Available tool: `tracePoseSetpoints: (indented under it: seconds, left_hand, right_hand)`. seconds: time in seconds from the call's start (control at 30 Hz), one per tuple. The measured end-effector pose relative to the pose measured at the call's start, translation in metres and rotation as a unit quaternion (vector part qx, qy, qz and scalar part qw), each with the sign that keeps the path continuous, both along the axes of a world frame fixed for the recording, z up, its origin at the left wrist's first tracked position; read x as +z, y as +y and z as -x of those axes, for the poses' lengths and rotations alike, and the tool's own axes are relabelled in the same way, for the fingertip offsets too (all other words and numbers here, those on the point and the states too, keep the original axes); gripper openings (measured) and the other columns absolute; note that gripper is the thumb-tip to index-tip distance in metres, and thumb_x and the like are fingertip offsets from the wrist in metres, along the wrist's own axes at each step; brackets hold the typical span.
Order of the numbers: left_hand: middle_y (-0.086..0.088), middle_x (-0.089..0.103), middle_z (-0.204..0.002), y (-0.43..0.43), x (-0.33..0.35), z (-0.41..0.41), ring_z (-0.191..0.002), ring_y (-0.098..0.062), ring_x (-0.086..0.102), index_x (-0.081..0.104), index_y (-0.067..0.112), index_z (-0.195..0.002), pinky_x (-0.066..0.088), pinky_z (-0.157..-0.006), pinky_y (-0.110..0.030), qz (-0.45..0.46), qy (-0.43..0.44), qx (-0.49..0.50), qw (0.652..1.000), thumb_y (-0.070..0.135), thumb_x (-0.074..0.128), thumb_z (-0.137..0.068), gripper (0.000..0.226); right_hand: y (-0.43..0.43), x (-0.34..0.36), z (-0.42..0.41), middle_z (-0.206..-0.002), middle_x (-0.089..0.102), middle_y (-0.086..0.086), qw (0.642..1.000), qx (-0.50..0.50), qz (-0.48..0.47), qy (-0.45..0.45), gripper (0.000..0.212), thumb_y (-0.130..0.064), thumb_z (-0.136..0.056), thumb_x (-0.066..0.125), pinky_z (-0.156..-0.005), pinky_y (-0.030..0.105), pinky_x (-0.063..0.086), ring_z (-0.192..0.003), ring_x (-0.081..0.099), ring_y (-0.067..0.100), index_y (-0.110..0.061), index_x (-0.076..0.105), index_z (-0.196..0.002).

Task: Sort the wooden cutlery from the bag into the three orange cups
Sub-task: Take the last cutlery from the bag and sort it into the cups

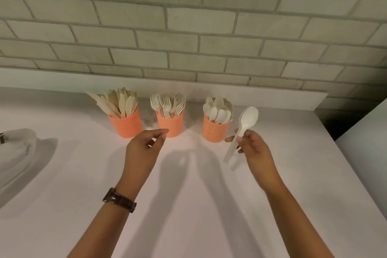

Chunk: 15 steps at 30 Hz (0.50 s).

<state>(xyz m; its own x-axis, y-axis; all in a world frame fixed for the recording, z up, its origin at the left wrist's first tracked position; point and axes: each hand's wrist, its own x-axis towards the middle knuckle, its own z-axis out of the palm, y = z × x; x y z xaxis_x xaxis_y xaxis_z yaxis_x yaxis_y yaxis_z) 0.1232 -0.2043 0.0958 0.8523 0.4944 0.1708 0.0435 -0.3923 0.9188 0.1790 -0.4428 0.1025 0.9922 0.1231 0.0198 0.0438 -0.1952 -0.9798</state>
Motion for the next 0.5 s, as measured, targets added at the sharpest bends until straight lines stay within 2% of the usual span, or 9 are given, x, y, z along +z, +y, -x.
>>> tracePoseSetpoints:
  seconds: [0.07, 0.17, 0.3, 0.4, 0.5]
  left_hand:
    - [0.017, 0.050, -0.051, -0.003, -0.002, 0.001, -0.048, -0.002, 0.042, 0.072, 0.027, -0.092, 0.032, -0.047, -0.007, 0.010, 0.010, -0.003, 1.000, 0.015, 0.062, -0.087, 0.017]
    - [0.018, 0.062, -0.068, -0.006, -0.005, 0.005, -0.057, -0.004, 0.048, 0.071, 0.030, -0.093, 0.037, -0.056, -0.008, 0.018, 0.024, -0.003, 1.000, 0.017, 0.060, -0.088, 0.017]
    - [0.003, 0.070, -0.087, -0.006, -0.008, 0.009, -0.085, -0.032, 0.060, 0.071, 0.029, -0.091, 0.041, -0.062, -0.005, 0.032, 0.038, 0.010, 0.999, 0.016, 0.060, -0.088, 0.017]
    - [0.005, 0.070, -0.086, -0.005, -0.009, 0.012, -0.089, -0.034, 0.060, 0.069, 0.035, -0.086, 0.040, -0.061, -0.003, 0.036, 0.046, 0.024, 0.998, 0.016, 0.060, -0.088, 0.021]
    - [0.008, 0.069, -0.086, -0.004, -0.010, 0.016, -0.088, -0.028, 0.061, 0.068, 0.037, -0.084, 0.041, -0.063, -0.001, 0.023, 0.051, 0.028, 0.998, 0.016, 0.060, -0.088, 0.023]
  right_hand:
    - [-0.007, 0.012, -0.030, -0.086, 0.065, -0.003, 0.998, -0.029, 0.017, -0.055, 0.013, -0.006, -0.093, 0.051, -0.067, 0.006, 0.045, -0.068, 0.060, -0.008, -0.009, 0.058, -0.104]
    - [-0.012, 0.019, -0.074, -0.084, 0.063, -0.009, 0.990, -0.072, 0.021, -0.116, 0.015, -0.005, -0.090, 0.057, -0.080, 0.017, 0.049, -0.074, 0.062, -0.002, -0.014, 0.061, -0.101]
    - [-0.005, 0.009, -0.111, -0.085, 0.064, -0.001, 0.979, -0.106, 0.065, -0.165, 0.016, -0.008, -0.087, 0.060, -0.068, 0.004, 0.044, -0.067, 0.058, -0.007, -0.009, 0.066, -0.102]
    - [0.007, -0.009, -0.124, -0.090, 0.068, 0.014, 0.976, -0.080, 0.150, -0.138, 0.015, -0.007, -0.082, 0.065, -0.061, 0.006, 0.039, -0.072, 0.058, 0.013, -0.001, 0.068, -0.095]
    - [0.014, -0.027, -0.132, -0.102, 0.065, 0.021, 0.967, -0.056, 0.234, -0.088, 0.023, -0.010, -0.074, 0.074, -0.073, 0.022, 0.038, -0.092, 0.061, 0.032, 0.003, 0.070, -0.093]
